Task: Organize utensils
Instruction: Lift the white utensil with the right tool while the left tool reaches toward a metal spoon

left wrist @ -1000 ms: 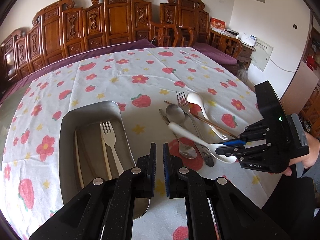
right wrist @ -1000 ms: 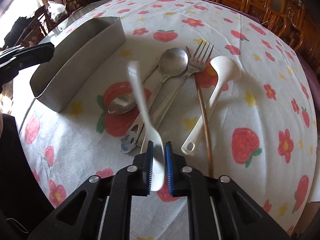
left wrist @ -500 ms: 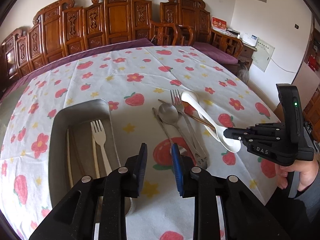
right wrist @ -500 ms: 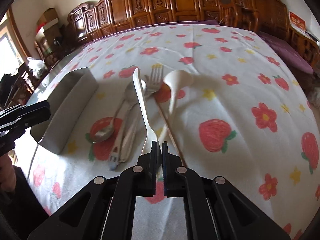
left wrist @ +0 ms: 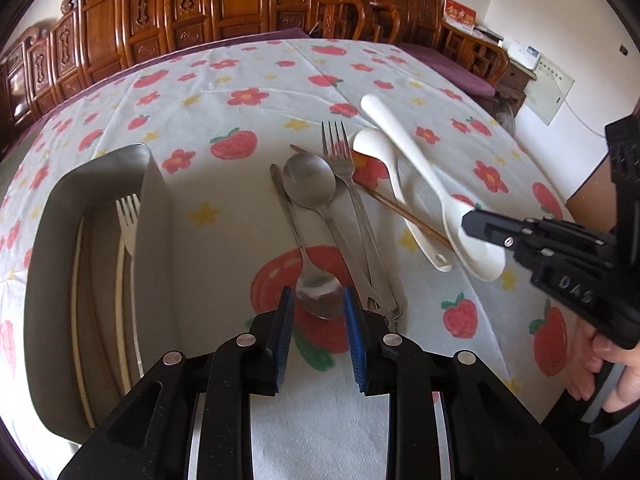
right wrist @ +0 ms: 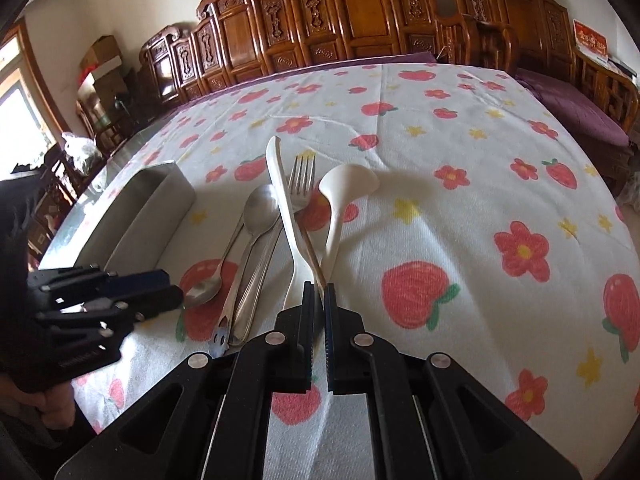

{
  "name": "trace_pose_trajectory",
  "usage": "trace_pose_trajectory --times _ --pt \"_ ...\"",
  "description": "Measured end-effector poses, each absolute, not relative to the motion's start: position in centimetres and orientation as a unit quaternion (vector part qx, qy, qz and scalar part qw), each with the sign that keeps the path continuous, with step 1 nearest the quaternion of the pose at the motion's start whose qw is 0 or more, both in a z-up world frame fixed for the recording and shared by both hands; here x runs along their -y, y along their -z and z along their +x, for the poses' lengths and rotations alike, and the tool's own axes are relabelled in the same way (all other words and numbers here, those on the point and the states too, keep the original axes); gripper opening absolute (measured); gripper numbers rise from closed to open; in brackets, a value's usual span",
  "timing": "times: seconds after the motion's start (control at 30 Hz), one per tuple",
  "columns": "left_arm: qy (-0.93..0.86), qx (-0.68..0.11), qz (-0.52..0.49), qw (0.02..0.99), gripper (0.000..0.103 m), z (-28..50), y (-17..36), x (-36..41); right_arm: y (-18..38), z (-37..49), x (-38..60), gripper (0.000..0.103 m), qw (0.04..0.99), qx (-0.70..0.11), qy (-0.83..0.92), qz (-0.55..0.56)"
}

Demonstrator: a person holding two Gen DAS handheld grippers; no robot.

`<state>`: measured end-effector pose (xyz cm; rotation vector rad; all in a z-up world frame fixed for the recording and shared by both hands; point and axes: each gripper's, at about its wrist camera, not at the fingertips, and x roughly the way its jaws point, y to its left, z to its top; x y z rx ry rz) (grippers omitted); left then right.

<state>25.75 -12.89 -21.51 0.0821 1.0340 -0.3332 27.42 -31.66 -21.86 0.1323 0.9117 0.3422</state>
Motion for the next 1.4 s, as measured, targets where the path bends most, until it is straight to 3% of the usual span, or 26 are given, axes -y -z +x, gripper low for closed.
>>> trace_pose_trajectory --times 0.67,0.8,1.0,1.4 --pt "0.133 -0.483 0.206 0.841 0.021 25.4 23.5 16.8 21.5 27.9 33.6 0.006 0.880 -0.433 -0.159 0.112" --pt "0.131 -0.484 0.202 0.842 0.010 25.8 23.5 16.3 21.4 28.0 33.6 0.006 0.880 -0.433 -0.160 0.113" --pt "0.132 -0.477 0.197 0.846 0.002 25.9 22.9 15.4 21.4 28.0 33.4 0.006 0.880 -0.434 -0.161 0.110" --pt "0.135 -0.465 0.147 0.863 0.000 26.1 20.4 12.8 21.3 27.9 32.6 0.006 0.878 -0.435 -0.172 0.103"
